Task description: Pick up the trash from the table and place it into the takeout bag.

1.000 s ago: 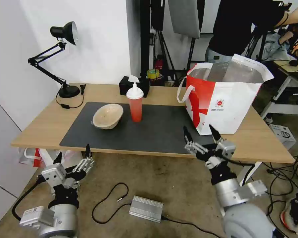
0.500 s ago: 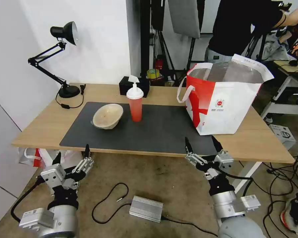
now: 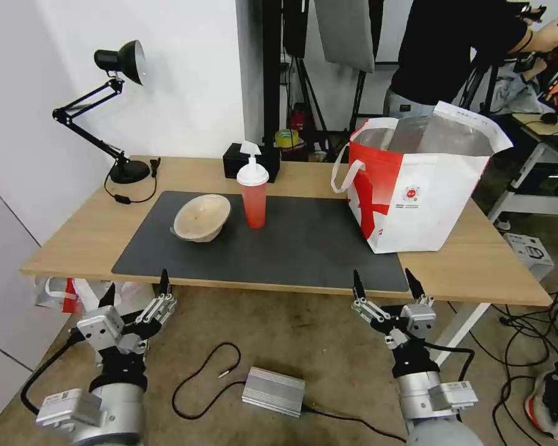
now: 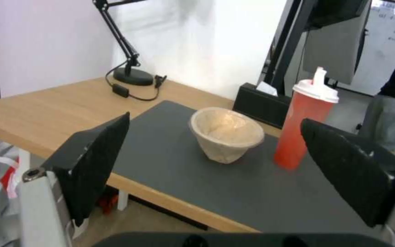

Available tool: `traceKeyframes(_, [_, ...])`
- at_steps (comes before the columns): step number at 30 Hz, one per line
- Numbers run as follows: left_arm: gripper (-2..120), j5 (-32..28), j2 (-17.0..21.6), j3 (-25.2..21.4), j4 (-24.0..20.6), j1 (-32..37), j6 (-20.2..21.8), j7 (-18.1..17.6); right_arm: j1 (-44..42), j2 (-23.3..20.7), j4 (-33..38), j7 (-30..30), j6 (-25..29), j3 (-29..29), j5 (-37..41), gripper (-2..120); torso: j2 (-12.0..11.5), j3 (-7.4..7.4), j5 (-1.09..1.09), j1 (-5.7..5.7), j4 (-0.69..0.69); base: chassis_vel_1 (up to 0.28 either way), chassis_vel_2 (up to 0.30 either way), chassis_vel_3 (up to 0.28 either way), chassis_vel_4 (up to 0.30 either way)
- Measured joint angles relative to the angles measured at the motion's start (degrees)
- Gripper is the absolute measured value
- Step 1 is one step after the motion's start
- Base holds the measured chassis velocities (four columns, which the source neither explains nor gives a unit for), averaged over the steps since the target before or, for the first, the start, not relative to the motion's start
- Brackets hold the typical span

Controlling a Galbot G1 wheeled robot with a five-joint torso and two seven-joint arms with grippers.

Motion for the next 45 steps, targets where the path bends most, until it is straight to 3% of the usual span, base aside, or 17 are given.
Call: traceKeyframes(45, [100,0.0,0.1,-0.2,-0.1,0.3,-0.1,0.0,-6.0,3.2,-0.1,2.7,-0.6,-1.9,-4.9,100,0.0,0.0,0.0,0.0,0.0,0.0,0.0,0.0,0.0])
